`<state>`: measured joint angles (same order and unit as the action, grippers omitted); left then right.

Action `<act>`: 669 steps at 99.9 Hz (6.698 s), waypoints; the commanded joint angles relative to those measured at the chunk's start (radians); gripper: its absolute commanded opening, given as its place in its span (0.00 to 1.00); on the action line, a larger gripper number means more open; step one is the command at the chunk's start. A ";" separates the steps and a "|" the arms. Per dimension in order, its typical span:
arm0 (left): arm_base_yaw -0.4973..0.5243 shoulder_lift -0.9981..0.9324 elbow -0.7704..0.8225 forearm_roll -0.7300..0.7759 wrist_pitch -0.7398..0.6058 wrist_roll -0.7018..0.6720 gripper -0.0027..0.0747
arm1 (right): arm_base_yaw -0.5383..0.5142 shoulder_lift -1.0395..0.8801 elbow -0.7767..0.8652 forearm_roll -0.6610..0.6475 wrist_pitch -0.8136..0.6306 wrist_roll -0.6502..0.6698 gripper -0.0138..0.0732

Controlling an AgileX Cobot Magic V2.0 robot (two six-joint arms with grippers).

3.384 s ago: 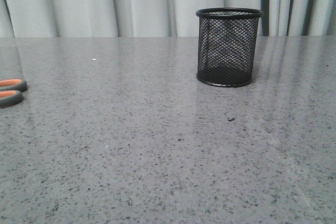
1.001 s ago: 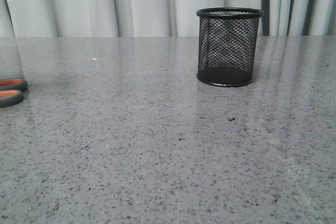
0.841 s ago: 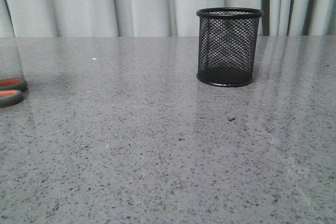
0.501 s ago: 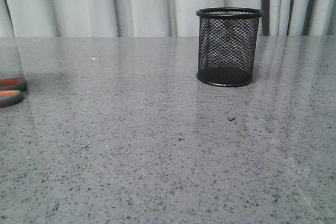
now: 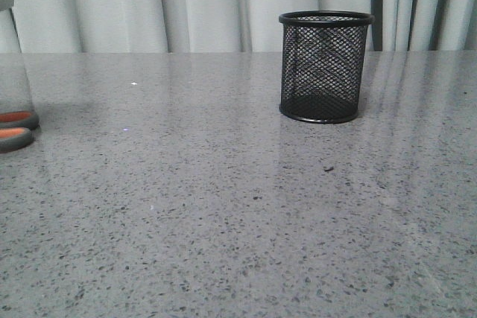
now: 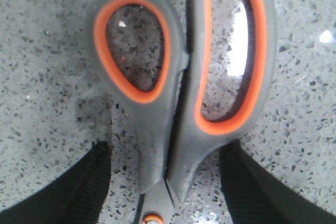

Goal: Put scissors into bucket

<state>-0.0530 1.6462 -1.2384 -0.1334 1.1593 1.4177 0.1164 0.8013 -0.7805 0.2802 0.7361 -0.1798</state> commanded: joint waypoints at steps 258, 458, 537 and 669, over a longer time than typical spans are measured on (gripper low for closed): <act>-0.875 -0.260 -0.434 0.258 -0.214 -0.760 0.01 | 0.003 0.319 -0.312 1.140 0.244 -0.698 0.10; -0.184 -0.396 -0.554 0.029 -0.055 -1.103 0.60 | 0.024 0.635 -0.754 0.103 0.285 -0.156 0.10; -0.184 -0.396 -0.554 0.032 -0.057 -1.095 0.59 | -0.044 0.556 -0.876 0.079 0.285 -0.158 0.53; -0.184 -1.254 0.866 -0.101 -1.289 -1.129 0.01 | -0.040 -0.392 0.400 0.138 -0.726 -0.211 0.08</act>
<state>-0.2387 0.4097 -0.3777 -0.1983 -0.0166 0.2994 0.0777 0.4239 -0.3780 0.4158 0.0996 -0.3796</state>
